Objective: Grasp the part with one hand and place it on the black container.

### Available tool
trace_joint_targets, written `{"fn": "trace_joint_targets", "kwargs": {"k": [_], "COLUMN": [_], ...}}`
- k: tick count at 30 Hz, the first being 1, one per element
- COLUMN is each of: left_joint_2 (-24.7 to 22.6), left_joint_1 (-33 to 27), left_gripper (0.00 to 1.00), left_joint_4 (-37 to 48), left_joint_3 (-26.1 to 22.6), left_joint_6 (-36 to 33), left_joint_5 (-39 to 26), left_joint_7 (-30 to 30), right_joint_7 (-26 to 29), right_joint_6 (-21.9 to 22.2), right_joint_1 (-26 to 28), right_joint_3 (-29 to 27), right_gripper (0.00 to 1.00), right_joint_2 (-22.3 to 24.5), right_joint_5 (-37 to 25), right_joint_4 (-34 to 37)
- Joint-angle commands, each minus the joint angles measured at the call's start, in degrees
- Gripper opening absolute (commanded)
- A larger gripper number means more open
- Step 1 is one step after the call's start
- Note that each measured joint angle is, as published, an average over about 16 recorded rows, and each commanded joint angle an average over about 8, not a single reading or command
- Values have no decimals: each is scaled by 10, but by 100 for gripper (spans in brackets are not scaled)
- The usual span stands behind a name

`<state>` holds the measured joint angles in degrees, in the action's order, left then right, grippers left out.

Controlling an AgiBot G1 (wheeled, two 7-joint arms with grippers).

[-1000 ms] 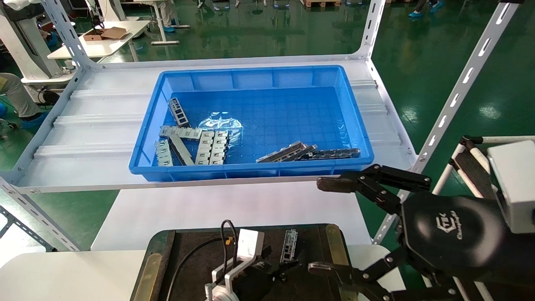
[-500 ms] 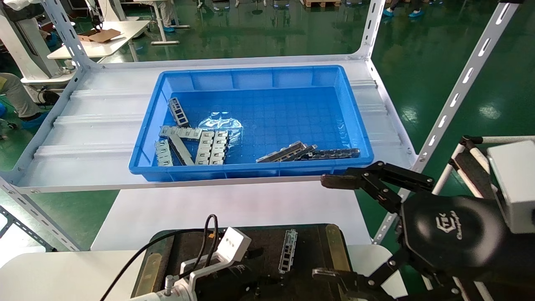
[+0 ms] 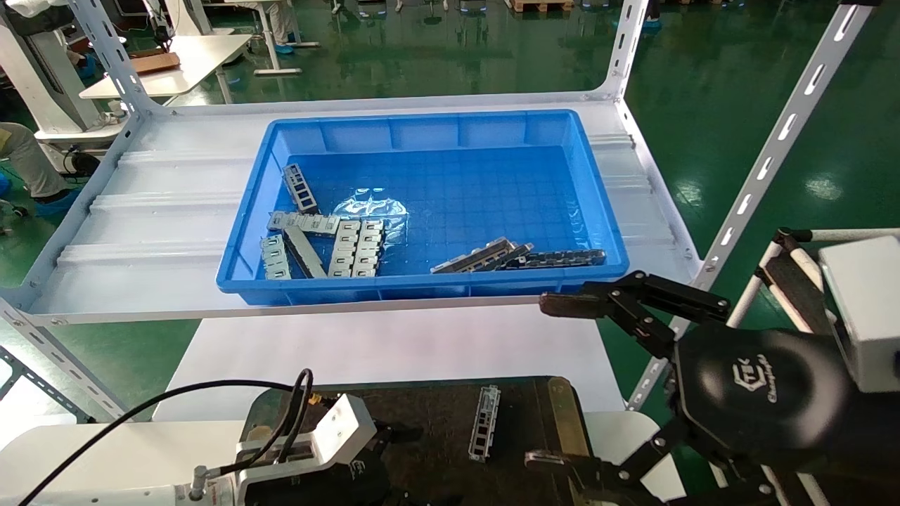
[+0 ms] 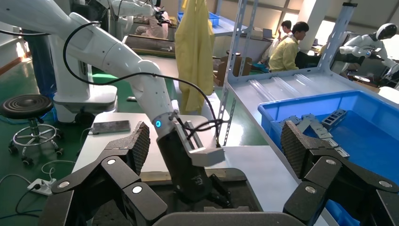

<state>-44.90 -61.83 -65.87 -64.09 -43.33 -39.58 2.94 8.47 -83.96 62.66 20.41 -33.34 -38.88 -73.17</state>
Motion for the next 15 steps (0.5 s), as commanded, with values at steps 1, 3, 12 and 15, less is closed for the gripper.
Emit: {"fn": "trace_joint_targets", "kwargs": {"k": [1,3,12,15], "left_joint_2": [7,10,16,16], "left_joint_1": [2,1,-30,-35], "left_gripper": [100,100,100,100], "left_joint_4": [13,34,120,131], "left_joint_3": [18,27,33,32], "left_joint_6": [-50,-104,-268,-283], "left_joint_5": [19,31,45,44], "left_joint_7": [-35,-64,-113,-115], "right_joint_7": [0,0,0,0], "right_joint_6": [0,0,0,0], "right_joint_1": [0,0,0,0], "right_joint_3": [0,0,0,0], "right_gripper": [100,100,100,100], "right_joint_2": [0,0,0,0], "right_joint_5": [0,0,0,0], "right_joint_4": [0,0,0,0]}}
